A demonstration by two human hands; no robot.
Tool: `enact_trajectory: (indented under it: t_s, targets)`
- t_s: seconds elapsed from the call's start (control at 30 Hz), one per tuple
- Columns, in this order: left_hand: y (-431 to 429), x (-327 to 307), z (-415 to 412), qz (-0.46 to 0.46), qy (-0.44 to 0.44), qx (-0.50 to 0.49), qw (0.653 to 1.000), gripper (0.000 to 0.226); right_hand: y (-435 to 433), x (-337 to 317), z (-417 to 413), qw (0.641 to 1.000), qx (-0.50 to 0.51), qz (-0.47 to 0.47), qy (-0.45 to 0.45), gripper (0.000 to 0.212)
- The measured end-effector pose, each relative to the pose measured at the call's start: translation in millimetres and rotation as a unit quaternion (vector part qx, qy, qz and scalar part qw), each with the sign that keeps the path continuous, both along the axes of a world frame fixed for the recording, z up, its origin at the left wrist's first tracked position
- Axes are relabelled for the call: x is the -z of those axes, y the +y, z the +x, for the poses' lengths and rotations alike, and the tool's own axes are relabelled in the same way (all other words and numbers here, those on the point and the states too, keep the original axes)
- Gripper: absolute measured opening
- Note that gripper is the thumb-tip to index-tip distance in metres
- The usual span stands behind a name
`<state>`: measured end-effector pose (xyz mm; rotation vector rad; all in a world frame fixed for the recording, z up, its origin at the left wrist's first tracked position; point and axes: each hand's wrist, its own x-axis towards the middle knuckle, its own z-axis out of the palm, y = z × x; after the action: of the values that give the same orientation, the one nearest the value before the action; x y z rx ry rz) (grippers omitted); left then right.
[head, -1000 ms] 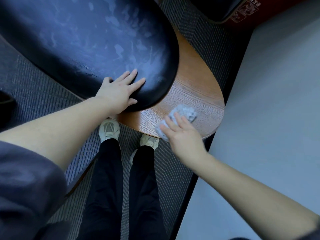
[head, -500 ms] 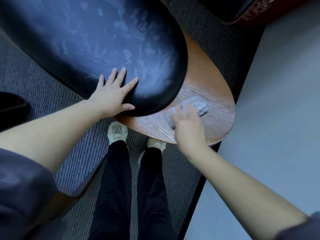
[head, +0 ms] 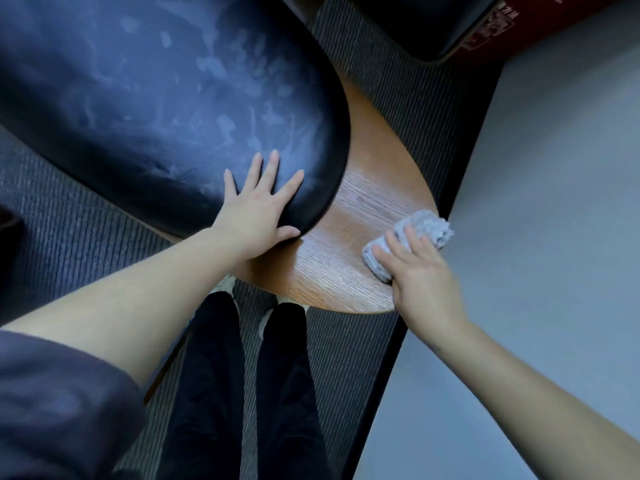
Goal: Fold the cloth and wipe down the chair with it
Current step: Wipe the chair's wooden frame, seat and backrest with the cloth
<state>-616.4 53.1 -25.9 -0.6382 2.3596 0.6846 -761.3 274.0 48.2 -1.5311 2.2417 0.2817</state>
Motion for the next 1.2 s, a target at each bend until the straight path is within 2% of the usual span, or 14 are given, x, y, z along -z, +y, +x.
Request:
enact_trajectory:
  t_s: [0.07,0.17,0.27,0.33,0.43,0.53,0.63,0.8,0.93,1.03,1.13,1.2]
  targets:
    - [0,0,-16,0.009,0.000,0.001,1.000,0.090,-2,2,-11,1.000,0.011,0.013,-0.012,0.048]
    - [-10,3,-40,0.022,-0.011,-0.040,0.999,0.093,-42,33,-41,0.997,0.040,0.066,-0.010,0.043]
    - [-28,12,-56,0.035,-0.072,-0.110,0.991,0.111,-89,74,-71,0.996,0.038,0.079,-0.008,0.052]
    - [-32,18,-61,0.039,-0.109,-0.109,0.987,0.119,-118,99,-90,0.996,0.036,0.081,-0.003,0.054]
    - [-31,28,-61,0.048,-0.133,-0.095,0.985,0.119,-160,131,-112,0.997,0.039,0.069,0.013,0.046]
    - [-33,36,-61,0.064,-0.158,-0.095,0.981,0.120,-193,148,-126,0.995,0.079,0.058,0.010,0.044]
    - [-34,41,-62,0.077,-0.167,-0.093,0.979,0.122,-215,156,-137,0.996,0.062,0.055,0.034,0.047]
    - [-34,43,-61,0.083,-0.172,-0.093,0.977,0.125,-225,172,-149,0.996,0.061,0.054,-0.031,0.055]
    - [-33,41,-61,0.084,-0.169,-0.091,0.978,0.122,-186,160,-147,0.994,0.067,0.052,-0.071,0.063]
    - [-33,38,-61,0.071,-0.159,-0.093,0.980,0.121,-146,138,-140,0.995,0.026,0.041,-0.083,0.056]
    - [-30,34,-60,0.058,-0.147,-0.098,0.983,0.120,-112,104,-110,0.990,-0.113,0.048,-0.065,0.047]
    - [-29,30,-58,0.047,-0.130,-0.100,0.985,0.118,-85,80,-81,0.976,-0.188,0.041,-0.101,0.052]
